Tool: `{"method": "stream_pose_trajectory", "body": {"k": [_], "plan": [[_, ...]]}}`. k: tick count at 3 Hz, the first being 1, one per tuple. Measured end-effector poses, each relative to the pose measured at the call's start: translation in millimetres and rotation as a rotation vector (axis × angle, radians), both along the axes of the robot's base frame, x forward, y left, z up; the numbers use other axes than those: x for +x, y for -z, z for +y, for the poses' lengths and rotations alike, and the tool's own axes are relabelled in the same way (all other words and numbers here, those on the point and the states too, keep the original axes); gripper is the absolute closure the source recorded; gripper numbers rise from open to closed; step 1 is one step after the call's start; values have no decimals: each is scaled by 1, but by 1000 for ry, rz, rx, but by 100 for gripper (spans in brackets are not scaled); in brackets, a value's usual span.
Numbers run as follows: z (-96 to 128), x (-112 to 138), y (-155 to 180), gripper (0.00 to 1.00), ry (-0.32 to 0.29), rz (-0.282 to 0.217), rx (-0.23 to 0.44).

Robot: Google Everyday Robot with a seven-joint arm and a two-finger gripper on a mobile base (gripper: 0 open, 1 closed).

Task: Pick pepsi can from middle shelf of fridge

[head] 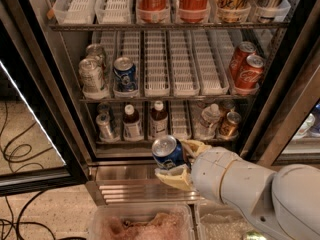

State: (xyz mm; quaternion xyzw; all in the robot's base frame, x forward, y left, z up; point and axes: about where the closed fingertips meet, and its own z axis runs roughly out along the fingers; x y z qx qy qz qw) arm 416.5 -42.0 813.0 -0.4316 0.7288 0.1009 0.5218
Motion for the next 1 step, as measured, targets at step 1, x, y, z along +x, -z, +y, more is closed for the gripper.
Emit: {"method": "stream_pose_trajectory", "body": {"k": [1], "plan": [[0,0,0,100,0,0,0]]}}
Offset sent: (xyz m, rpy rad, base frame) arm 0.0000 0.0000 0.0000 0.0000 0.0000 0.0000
